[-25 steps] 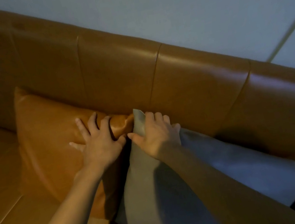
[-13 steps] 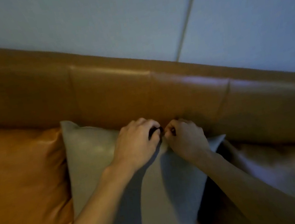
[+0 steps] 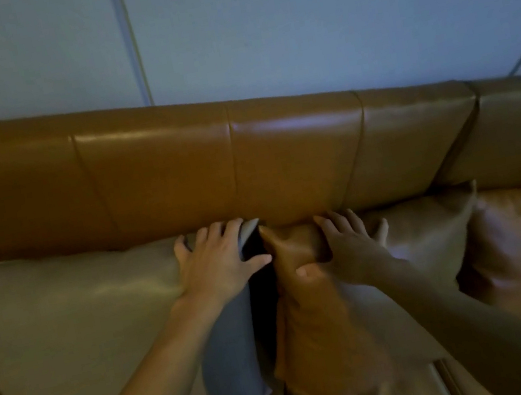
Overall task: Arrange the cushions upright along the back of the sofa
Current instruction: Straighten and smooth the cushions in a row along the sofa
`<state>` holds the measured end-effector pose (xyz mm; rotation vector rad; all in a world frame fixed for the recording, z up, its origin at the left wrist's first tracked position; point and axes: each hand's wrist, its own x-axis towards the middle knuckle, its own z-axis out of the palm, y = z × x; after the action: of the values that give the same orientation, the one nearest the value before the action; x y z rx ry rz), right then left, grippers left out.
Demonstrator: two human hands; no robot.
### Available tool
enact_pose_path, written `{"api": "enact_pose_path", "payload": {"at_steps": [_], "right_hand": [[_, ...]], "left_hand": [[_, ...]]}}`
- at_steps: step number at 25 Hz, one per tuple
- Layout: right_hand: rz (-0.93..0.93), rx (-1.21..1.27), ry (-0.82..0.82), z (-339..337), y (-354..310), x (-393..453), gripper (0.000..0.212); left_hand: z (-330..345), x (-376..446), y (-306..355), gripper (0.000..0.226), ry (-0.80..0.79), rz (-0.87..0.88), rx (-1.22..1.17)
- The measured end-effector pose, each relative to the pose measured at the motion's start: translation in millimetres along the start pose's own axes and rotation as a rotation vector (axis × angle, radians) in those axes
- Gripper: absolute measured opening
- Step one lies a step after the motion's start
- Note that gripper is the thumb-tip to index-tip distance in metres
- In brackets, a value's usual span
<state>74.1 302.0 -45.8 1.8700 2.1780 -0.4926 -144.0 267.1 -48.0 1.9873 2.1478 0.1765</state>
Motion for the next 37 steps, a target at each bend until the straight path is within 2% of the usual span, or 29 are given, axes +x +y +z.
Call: {"api": "enact_pose_path", "payload": {"at_steps": [2,6,10,12,14,16,18,20,21,23,25,26,28,30,34,37], "right_hand": [[-0.028,0.023,0.075,3,4,2,0.091],[-0.043,0.09,0.276,8,6,-6,0.061],[-0.064,0.137,0.454,8,9,-14,0.044],[-0.053,0.145,0.469,6,8,-15,0.042],[-0.062,0.112,0.404,9,1,-14,0.044],[-0.082,0.092,0.352,13,-6,-10,0.055],[-0.112,0.139,0.283,3,-1,-6,0.07],[-0.121,0.218,0.266,-15,24,-4,0.078],[-0.065,0.243,0.288,-25,44,-3,0.077],[0.159,0.204,0.326,-40,92,-2,0.079],[0.34,0.161,0.288,-39,138,-3,0.086],[0.367,0.18,0.259,-35,152,-3,0.09],[0.338,0.21,0.243,-26,163,-3,0.093],[0.294,0.2,0.285,-24,161,-3,0.095],[0.26,0.18,0.347,-39,153,-3,0.086],[0.238,0.166,0.354,-38,147,2,0.078]], "left_hand": [[5,1,1,0.068,0.051,-0.011,0.036],[0,3,3,0.054,0.075,-0.056,-0.05],[-9,4,8,0.062,0.043,-0.093,-0.179],[-13,9,16,0.07,0.016,-0.056,-0.241],[-13,13,28,0.075,-0.036,-0.003,-0.221],[-6,16,38,0.071,-0.08,0.04,-0.11],[-3,17,42,0.065,-0.087,0.064,-0.047],[-4,18,50,0.07,-0.058,0.142,-0.008],[-4,18,56,0.074,-0.046,0.211,0.03],[-3,20,73,0.083,-0.089,0.329,0.071],[2,23,90,0.091,-0.167,0.358,0.094],[5,26,96,0.096,-0.195,0.351,0.122],[8,30,103,0.102,-0.231,0.342,0.186],[6,32,104,0.096,-0.233,0.343,0.221],[-10,32,99,0.081,-0.28,0.365,0.246],[-15,33,94,0.085,-0.366,0.365,0.252]]}}
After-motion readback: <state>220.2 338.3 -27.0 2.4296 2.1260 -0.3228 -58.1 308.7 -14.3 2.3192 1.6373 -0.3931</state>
